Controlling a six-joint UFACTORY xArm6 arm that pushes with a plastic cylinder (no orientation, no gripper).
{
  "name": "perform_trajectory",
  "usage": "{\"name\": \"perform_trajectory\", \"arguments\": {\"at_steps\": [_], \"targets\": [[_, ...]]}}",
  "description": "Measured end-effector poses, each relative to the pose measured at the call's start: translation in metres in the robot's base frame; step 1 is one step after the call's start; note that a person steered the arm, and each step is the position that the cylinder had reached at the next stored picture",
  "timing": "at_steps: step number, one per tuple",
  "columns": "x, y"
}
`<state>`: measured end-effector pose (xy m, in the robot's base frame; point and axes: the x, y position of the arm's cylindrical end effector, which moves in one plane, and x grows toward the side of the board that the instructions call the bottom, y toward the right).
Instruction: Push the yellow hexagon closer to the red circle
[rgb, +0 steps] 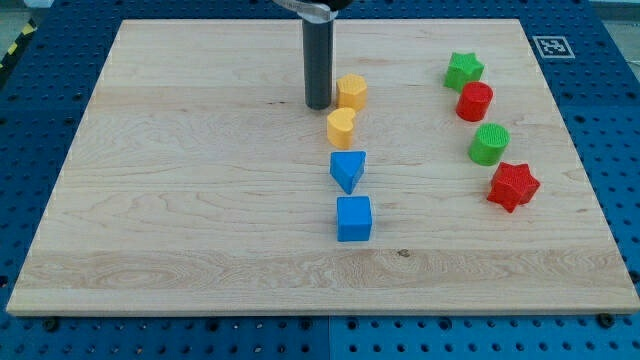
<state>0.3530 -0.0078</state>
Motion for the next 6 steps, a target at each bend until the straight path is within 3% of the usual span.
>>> {"name": "perform_trajectory", "arguments": {"at_steps": [2, 4, 6], "targets": [[-0.001, 0.016], [-0.001, 0.078], [-0.021, 0.085]]}}
